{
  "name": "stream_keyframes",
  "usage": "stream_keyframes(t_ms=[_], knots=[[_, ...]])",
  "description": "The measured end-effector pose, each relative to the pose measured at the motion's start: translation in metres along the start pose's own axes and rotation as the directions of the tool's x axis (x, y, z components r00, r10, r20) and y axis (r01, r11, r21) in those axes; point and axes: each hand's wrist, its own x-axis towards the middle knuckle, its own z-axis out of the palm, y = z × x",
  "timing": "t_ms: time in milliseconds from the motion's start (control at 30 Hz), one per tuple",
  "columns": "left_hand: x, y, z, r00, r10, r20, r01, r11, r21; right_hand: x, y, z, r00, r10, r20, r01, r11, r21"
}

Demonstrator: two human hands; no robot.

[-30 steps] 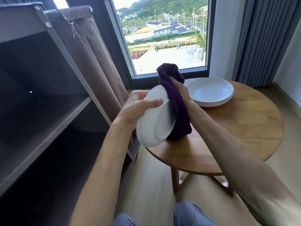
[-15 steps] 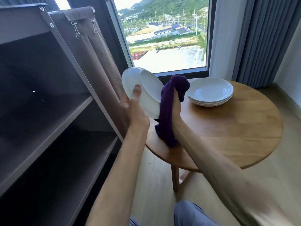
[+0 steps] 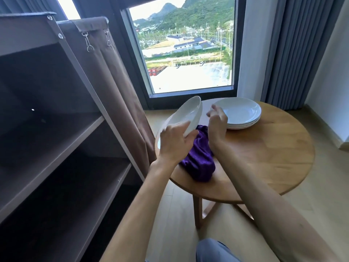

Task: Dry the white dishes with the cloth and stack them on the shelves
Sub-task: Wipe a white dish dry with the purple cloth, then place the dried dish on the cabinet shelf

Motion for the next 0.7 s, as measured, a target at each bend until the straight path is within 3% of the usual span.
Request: stream_keyframes(t_ms=[67, 133, 300, 367, 400, 467, 633, 700], knots=[[-0.005, -0.001, 0.002, 0.997, 0.024, 0.070, -0.030, 0.996, 0.087, 0.002, -0.011, 0.004, 0.984, 0.091, 0.152, -0.120, 0.974, 0.192], [-0.009, -0.007, 0.002, 0.985, 0.021, 0.171, -0.046, 0.988, 0.144, 0.001, -0.020, 0.009, 0.953, 0.108, 0.284, -0.167, 0.967, 0.194], [-0.012, -0.023, -0.021, 0.968, 0.119, 0.221, -0.180, 0.944, 0.278, -0.010, -0.011, 0.028, 0.976, 0.114, 0.187, -0.150, 0.969, 0.195], [-0.015, -0.028, -0.031, 0.987, 0.044, 0.154, -0.098, 0.927, 0.363, -0.013, -0.010, 0.036, 0.978, 0.121, 0.169, -0.169, 0.936, 0.308], [-0.019, -0.030, -0.037, 0.995, -0.056, 0.087, 0.022, 0.935, 0.354, -0.015, -0.011, 0.042, 0.976, 0.140, 0.168, -0.193, 0.912, 0.362], [-0.030, -0.030, -0.049, 0.968, -0.239, -0.071, 0.249, 0.949, 0.192, -0.020, -0.014, 0.052, 0.967, 0.173, 0.185, -0.240, 0.860, 0.450], [-0.051, -0.025, -0.074, 0.855, -0.378, -0.354, 0.392, 0.919, -0.036, -0.041, -0.013, 0.088, 0.933, 0.240, 0.269, -0.347, 0.802, 0.486], [-0.055, -0.029, -0.088, 0.835, -0.409, -0.368, 0.399, 0.911, -0.107, -0.052, -0.014, 0.104, 0.915, 0.250, 0.316, -0.385, 0.774, 0.503]])
